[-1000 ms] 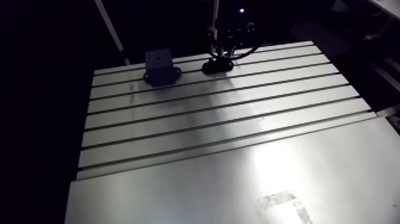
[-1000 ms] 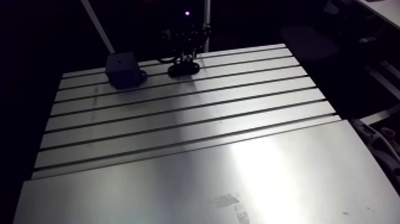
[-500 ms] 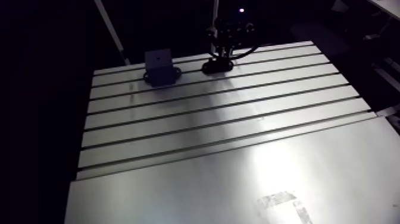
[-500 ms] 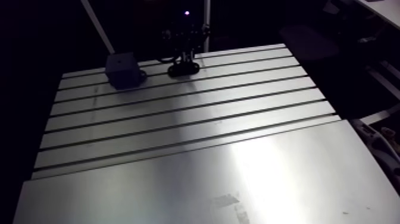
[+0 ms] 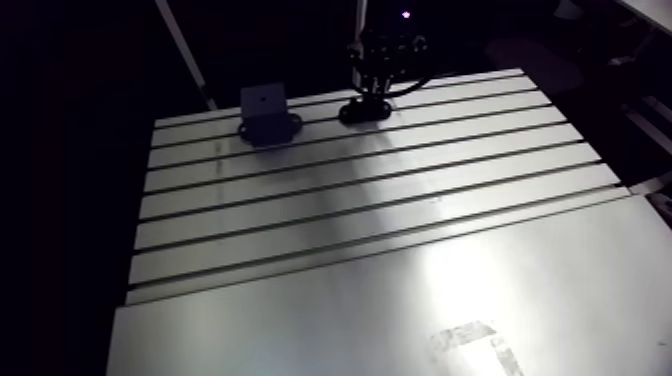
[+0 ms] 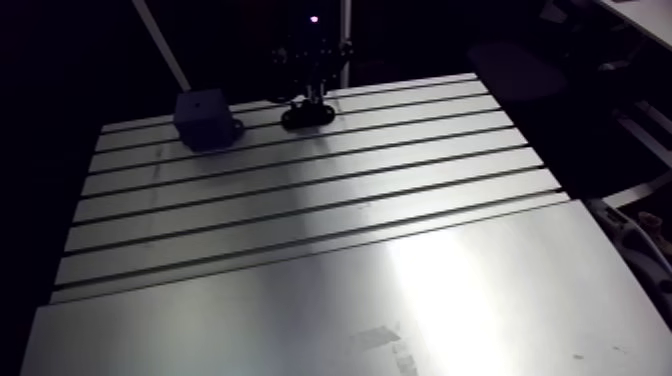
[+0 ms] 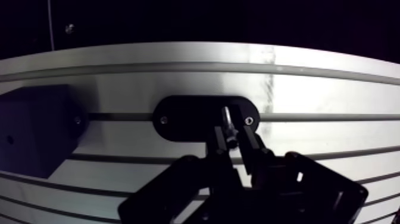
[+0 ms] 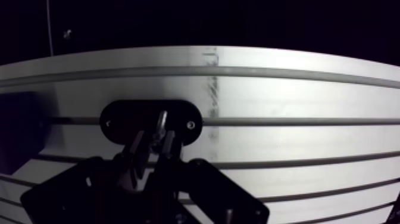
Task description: Pick up the M10 bolt and insert it into the hole until fully seated.
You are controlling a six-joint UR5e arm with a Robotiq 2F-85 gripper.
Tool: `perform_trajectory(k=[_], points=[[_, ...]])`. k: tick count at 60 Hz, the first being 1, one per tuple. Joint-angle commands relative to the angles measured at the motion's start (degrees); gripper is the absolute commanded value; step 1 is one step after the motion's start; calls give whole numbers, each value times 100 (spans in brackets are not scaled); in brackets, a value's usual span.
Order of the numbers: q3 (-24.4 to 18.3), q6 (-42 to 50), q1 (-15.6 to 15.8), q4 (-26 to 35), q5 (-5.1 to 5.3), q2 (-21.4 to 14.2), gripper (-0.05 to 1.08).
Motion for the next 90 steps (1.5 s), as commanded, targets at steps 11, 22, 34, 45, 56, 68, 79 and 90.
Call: perform_trajectory(k=[11, 22, 34, 45, 56, 68, 79, 90], points=[[-35, 12, 16, 9, 13, -47, 92], [-53, 19, 42, 0, 37, -74, 93], [-148, 38, 51, 9, 73, -150, 96], [-198, 55, 61, 25, 117, -299, 103], [-576, 138, 143, 703, 143, -476, 107], [-1194, 388, 312, 1755, 120, -472, 108], [-1818, 390, 485, 2876, 101, -445, 108], [-2093, 406, 576, 3294, 110, -378, 108]])
